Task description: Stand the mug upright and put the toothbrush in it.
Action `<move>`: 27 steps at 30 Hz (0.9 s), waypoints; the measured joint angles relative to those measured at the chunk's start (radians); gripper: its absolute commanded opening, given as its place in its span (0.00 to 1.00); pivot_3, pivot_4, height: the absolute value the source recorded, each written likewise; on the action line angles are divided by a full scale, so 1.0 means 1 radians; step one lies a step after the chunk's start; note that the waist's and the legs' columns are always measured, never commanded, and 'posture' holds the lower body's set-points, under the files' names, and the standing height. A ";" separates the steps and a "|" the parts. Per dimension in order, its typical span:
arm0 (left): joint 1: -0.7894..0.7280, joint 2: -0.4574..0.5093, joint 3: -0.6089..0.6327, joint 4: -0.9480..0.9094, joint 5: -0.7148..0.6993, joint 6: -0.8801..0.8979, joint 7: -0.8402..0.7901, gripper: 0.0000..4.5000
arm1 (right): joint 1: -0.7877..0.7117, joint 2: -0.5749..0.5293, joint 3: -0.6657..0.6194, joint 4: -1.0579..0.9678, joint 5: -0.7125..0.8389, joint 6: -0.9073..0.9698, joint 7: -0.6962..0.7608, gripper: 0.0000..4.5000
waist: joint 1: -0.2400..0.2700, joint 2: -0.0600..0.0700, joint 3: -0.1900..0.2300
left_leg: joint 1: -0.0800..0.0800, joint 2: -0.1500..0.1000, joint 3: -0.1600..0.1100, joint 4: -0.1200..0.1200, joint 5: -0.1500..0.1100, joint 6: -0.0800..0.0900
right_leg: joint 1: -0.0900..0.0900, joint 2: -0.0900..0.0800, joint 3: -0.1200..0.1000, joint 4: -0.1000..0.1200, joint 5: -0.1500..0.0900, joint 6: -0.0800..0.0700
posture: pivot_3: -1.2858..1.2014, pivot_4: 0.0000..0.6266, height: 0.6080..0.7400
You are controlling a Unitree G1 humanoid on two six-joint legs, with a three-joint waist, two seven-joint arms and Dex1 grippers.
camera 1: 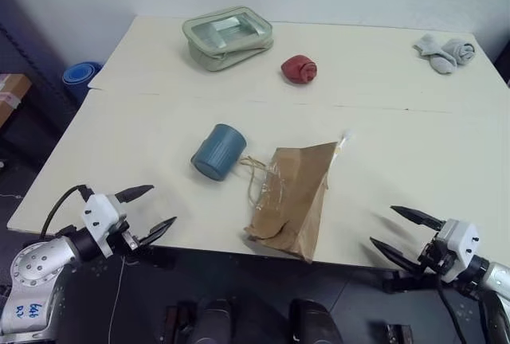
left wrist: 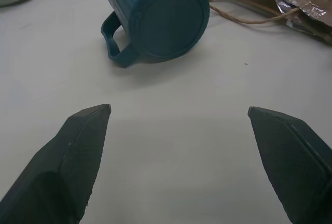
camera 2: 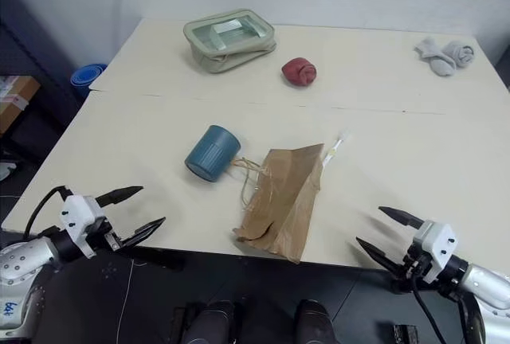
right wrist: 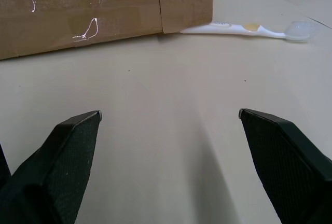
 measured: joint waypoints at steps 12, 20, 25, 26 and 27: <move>0.008 0.000 -0.010 -0.039 -0.085 0.107 -0.045 1.00 | -0.002 -0.008 0.000 -0.034 0.015 0.036 0.004 0.98 | 0.003 -0.001 0.000 | 0.002 0.000 0.003 0.000 -0.001 0.001 | 0.000 0.000 0.004 0.000 0.000 0.000 | 0.52 0.24 1.00; -0.006 0.007 -0.010 -0.039 -0.132 0.159 -0.090 1.00 | -0.028 -0.008 0.000 -0.091 0.086 0.104 -0.024 0.98 | 0.002 -0.001 0.000 | 0.003 0.001 0.004 0.000 -0.001 0.001 | 0.000 0.000 0.004 0.002 0.000 0.000 | 0.52 0.24 1.00; -0.051 0.010 -0.011 -0.043 -0.223 0.243 -0.141 1.00 | -0.038 -0.164 -0.038 -0.350 0.467 0.603 -0.256 0.98 | 0.003 0.002 0.002 | 0.002 0.001 0.003 0.005 -0.002 0.001 | 0.000 0.000 0.005 0.003 0.000 0.000 | 0.52 0.24 1.00; -0.057 0.010 -0.014 -0.051 -0.230 0.253 -0.145 1.00 | -0.055 -0.230 -0.070 -0.396 0.581 0.724 -0.334 0.98 | 0.003 0.003 0.003 | 0.002 0.002 0.003 0.006 -0.003 0.001 | 0.000 0.000 0.005 0.003 0.000 0.000 | 0.52 0.24 1.00; -0.062 0.010 -0.021 -0.057 -0.232 0.261 -0.150 1.00 | -0.081 -0.297 -0.086 -0.424 0.705 0.830 -0.414 0.98 | 0.002 0.003 0.003 | 0.001 0.003 0.003 0.008 -0.004 0.001 | 0.000 0.001 0.005 0.003 0.000 0.000 | 0.52 0.24 1.00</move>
